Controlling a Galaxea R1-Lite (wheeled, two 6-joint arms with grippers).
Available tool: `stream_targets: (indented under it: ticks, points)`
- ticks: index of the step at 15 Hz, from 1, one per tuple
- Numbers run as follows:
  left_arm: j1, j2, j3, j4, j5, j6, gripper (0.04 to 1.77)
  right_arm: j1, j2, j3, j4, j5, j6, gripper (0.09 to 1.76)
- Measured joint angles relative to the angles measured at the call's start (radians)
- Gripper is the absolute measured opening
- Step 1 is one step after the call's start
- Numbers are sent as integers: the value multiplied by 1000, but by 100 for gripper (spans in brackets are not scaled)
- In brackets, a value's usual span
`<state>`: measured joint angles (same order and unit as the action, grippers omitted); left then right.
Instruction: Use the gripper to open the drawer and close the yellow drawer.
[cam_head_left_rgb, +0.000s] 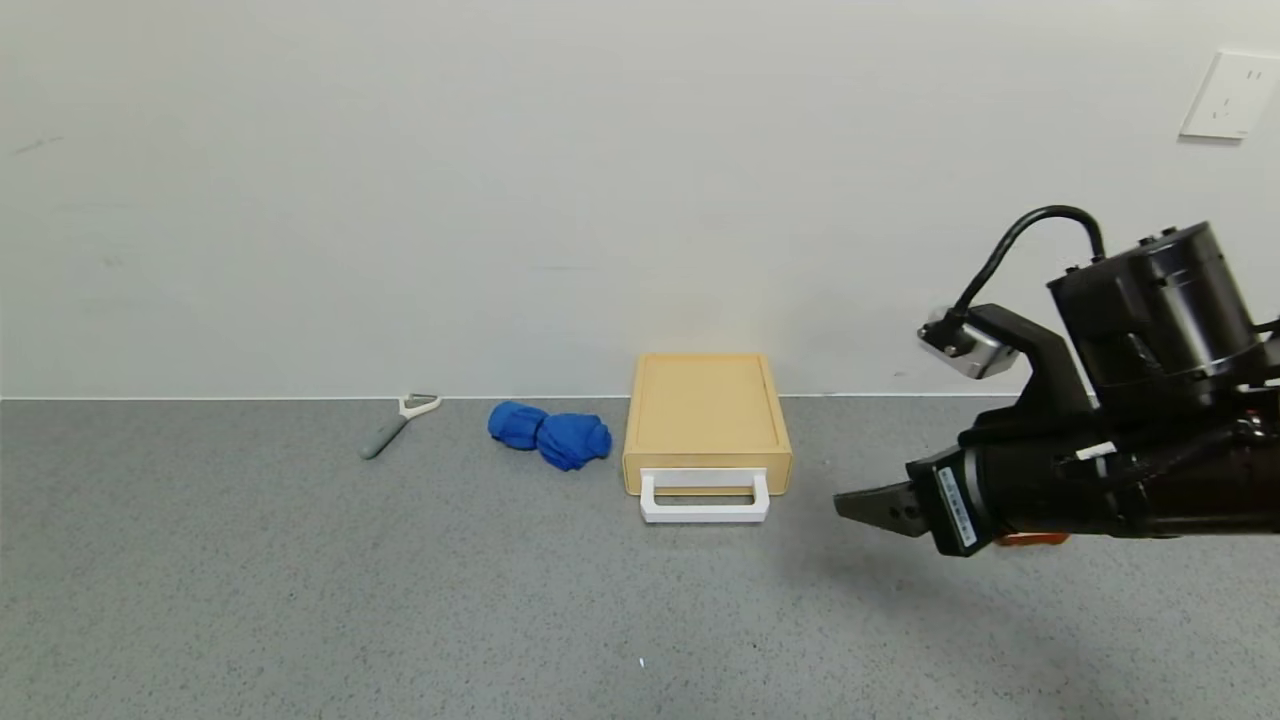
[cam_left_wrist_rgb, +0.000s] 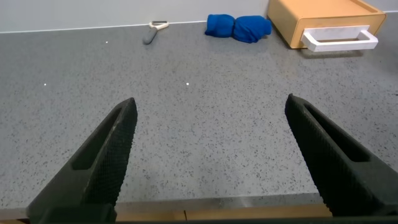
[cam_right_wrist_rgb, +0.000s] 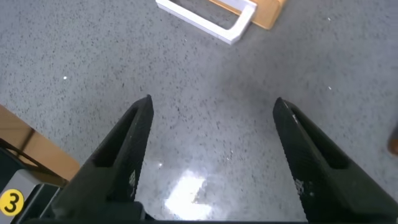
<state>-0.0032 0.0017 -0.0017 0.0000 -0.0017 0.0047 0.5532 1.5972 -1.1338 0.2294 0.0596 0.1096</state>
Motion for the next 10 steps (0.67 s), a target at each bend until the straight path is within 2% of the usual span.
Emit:
stream_targets:
  ticks: [8, 10]
  points:
    - [0, 0, 0, 0, 0, 0, 172, -76, -292, 225, -1, -16, -2, 162]
    - [0, 0, 0, 0, 0, 0, 172, -95, -379, 281, -1, -65, 0, 164]
